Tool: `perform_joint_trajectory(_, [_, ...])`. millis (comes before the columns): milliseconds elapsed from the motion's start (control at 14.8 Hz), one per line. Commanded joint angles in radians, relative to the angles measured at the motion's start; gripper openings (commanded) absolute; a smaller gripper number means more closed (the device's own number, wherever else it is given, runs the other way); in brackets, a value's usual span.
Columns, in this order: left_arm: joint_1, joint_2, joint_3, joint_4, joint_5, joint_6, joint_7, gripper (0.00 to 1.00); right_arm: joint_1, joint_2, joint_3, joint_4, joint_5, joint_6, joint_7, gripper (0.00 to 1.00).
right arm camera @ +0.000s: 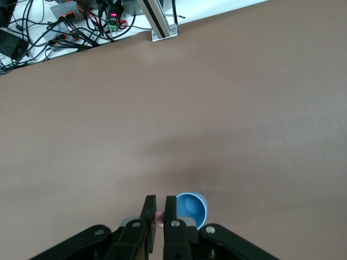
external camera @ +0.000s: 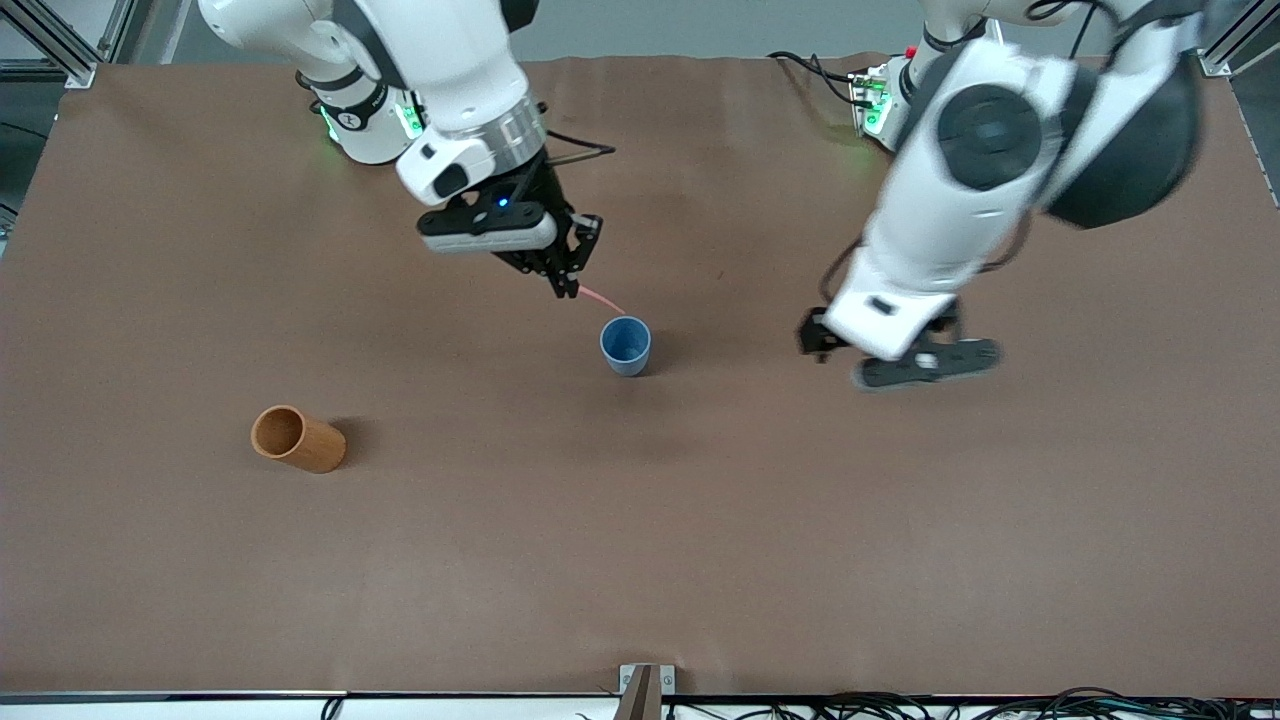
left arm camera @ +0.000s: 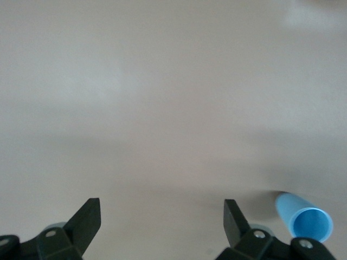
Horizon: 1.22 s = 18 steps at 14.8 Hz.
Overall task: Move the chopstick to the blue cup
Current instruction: 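Release the blue cup and withdraw the left gripper while the right gripper aligns the chopstick, then lower the chopstick into the blue cup and open the right gripper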
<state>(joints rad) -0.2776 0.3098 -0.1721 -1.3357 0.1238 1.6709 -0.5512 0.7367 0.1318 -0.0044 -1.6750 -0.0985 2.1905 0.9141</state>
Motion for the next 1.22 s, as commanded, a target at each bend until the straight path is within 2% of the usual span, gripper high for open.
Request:
perform_joint_trajectory(0, [0.110, -0.092, -0.013, -0.020, -0.009, -0.066, 0.178, 1.00, 0.065, 0.017, -0.009, -0.028, -0.084, 0.032, 0.107, 0.00])
perform_joint_trajectory(135, [0.164, -0.136, -0.014, -0.020, -0.030, -0.106, 0.256, 1.00, 0.072, 0.049, -0.009, -0.028, -0.107, 0.066, 0.126, 0.00])
perform_joint_trajectory(338, [0.224, -0.188, -0.010, -0.022, -0.045, -0.172, 0.353, 1.00, 0.073, 0.083, -0.009, -0.029, -0.202, 0.066, 0.153, 0.00])
perform_joint_trajectory(743, [0.282, -0.262, -0.009, -0.034, -0.087, -0.264, 0.488, 1.00, 0.116, 0.135, -0.009, -0.046, -0.326, 0.066, 0.253, 0.00])
perform_joint_trajectory(1149, [0.296, -0.400, -0.003, -0.212, -0.119, -0.264, 0.531, 1.00, 0.150, 0.224, -0.009, -0.043, -0.372, 0.069, 0.284, 0.02])
